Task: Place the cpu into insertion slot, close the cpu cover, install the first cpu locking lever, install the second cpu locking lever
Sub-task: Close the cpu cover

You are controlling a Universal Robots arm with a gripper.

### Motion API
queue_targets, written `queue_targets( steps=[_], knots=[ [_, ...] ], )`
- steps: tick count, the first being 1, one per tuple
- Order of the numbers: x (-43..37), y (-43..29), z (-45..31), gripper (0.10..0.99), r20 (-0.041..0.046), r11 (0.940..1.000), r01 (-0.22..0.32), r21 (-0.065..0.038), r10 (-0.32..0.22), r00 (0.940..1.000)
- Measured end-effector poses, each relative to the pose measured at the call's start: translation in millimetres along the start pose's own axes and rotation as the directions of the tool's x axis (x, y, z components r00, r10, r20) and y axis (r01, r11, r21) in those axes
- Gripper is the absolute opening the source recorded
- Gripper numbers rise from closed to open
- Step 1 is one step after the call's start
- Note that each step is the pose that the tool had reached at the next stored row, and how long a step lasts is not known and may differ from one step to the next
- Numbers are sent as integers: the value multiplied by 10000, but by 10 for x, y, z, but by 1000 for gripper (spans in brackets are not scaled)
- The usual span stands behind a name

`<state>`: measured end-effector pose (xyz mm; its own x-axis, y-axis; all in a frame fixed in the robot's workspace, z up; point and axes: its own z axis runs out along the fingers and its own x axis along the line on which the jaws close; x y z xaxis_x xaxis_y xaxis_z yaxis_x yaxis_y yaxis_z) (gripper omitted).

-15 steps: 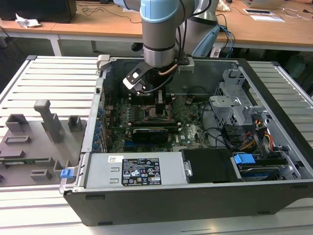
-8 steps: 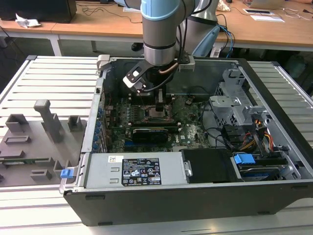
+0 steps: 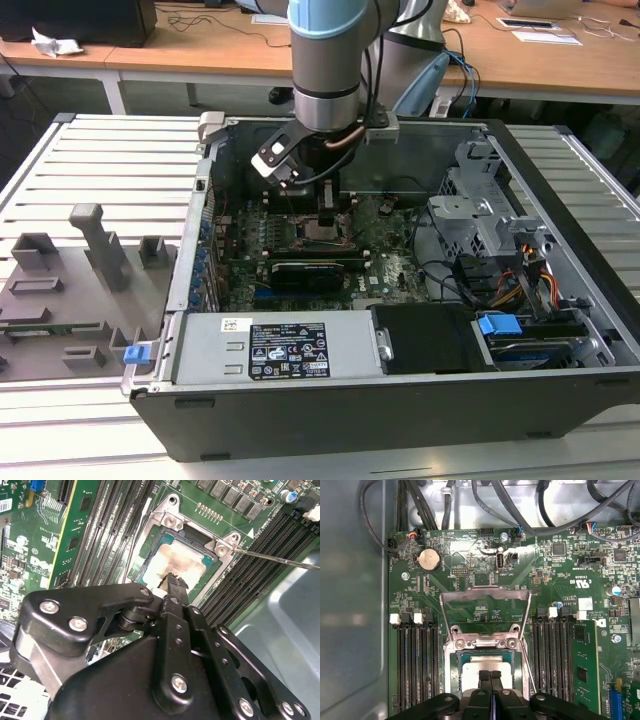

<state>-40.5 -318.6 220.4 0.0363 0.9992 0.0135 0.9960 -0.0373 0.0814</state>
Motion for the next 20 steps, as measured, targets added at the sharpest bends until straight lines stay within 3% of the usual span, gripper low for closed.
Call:
queue_targets(
  steps=[14, 18, 20],
  knots=[
    [2, 11, -134, 106, 1, 10000, 1, 0, -1, 10000],
    [4, 23, -276, 106, 0, 10000, 1, -1, -1, 10000],
    [1, 24, -281, 106, -1, 10000, 3, -1, -3, 10000]
  ],
)
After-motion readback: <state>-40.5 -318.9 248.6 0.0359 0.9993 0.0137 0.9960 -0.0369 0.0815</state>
